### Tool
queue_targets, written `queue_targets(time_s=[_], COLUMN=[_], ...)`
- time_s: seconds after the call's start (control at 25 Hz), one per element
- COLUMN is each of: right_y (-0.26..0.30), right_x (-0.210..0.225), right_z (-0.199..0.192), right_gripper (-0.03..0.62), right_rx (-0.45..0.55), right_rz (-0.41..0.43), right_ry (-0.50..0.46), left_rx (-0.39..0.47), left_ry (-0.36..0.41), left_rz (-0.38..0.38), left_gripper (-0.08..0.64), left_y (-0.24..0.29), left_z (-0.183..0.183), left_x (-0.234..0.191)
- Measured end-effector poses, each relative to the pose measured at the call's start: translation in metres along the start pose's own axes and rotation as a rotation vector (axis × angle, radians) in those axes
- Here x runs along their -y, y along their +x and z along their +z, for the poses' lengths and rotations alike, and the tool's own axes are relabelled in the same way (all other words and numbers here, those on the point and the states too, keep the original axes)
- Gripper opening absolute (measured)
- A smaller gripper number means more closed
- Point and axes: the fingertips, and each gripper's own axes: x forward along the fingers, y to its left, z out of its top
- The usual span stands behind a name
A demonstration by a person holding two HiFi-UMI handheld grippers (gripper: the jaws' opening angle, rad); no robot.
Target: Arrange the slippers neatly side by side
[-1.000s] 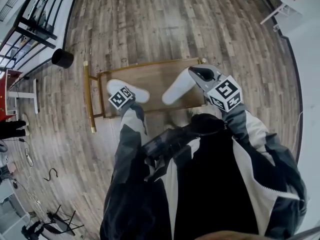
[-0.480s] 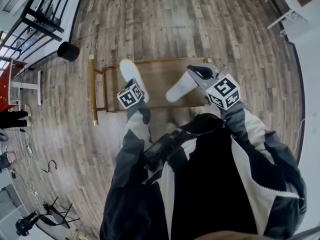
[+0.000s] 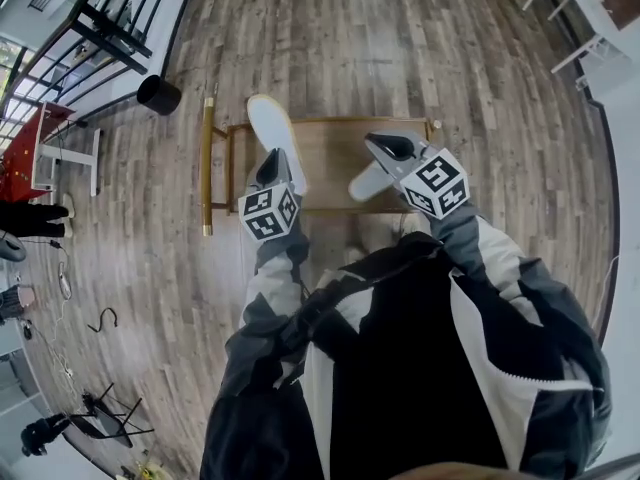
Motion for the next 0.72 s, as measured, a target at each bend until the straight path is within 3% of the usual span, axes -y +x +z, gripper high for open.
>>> queue_targets(time_s=[0.24,0.44,0.72], right_y=[0.01,0.012,0.015], right_x=[-0.022,-0.038,-0.051], right_z=[0.003,0.003,-0.002], right_gripper=[0.012,0.012,0.012], right_rx=[0.025,0.033,0.026], right_rz=[-0.004,-0.007,0.003], right_ry=[0.006,-0.003,-0.009], left_rx=[0.104,0.17,0.193], left_ry=[0.102,0.094,0.155], left_rz=[-0.03,-0.08,-0.085], left_gripper=[0.021,0.023,0.021], left_y=[-0.056,-0.086,-0.116], left_z=[0.034,0.046,0.046], left_x=[0.007,0.012,0.016])
